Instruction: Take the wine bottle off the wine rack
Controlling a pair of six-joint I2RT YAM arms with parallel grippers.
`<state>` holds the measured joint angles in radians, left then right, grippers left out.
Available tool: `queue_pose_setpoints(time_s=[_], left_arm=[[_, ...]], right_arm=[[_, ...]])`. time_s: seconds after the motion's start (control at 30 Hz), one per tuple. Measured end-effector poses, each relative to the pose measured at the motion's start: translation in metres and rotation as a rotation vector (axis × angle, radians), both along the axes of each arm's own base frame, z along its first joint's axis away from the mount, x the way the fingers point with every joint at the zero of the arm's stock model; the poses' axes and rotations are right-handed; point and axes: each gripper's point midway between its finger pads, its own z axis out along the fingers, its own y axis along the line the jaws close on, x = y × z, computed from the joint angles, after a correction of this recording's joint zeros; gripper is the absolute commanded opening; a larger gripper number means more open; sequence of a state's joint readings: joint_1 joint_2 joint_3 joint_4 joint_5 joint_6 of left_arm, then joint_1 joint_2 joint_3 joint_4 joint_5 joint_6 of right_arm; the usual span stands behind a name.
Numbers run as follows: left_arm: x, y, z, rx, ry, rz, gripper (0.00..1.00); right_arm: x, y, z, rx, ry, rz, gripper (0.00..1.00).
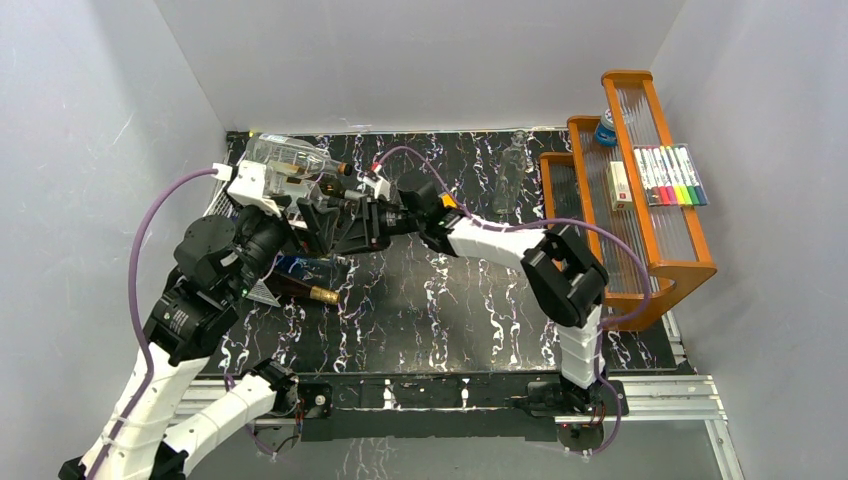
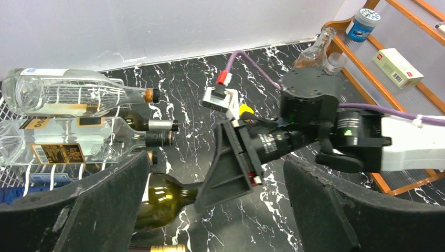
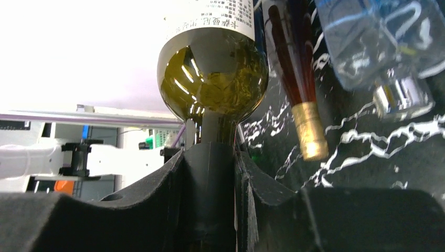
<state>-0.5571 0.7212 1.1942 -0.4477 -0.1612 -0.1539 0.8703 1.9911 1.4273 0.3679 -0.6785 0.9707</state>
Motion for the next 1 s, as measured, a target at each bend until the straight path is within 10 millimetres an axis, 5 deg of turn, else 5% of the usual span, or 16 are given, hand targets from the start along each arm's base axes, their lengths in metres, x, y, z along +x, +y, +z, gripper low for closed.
queue_pose_setpoints(time_s=[0.43,0.87,1.0], left_arm=[[0.023,-0.029,-0.016,0.026,0.059,-0.071,0.98],[0.036,-0.097,-0.070,0.061,0.242,-0.355,0.98],[0.028,-0.128,-0.113,0.068,0.326,-0.550,0.98]], right_arm=[[-0.026,-0.086,0.033,0.008,0.021,-0.015,0.00],[-0.002,-0.209,-0.007,-0.251,0.109,-0.245,0.00],[-0.012,-0.237,-0.016,-0.340,0.106,-0.248,0.00]])
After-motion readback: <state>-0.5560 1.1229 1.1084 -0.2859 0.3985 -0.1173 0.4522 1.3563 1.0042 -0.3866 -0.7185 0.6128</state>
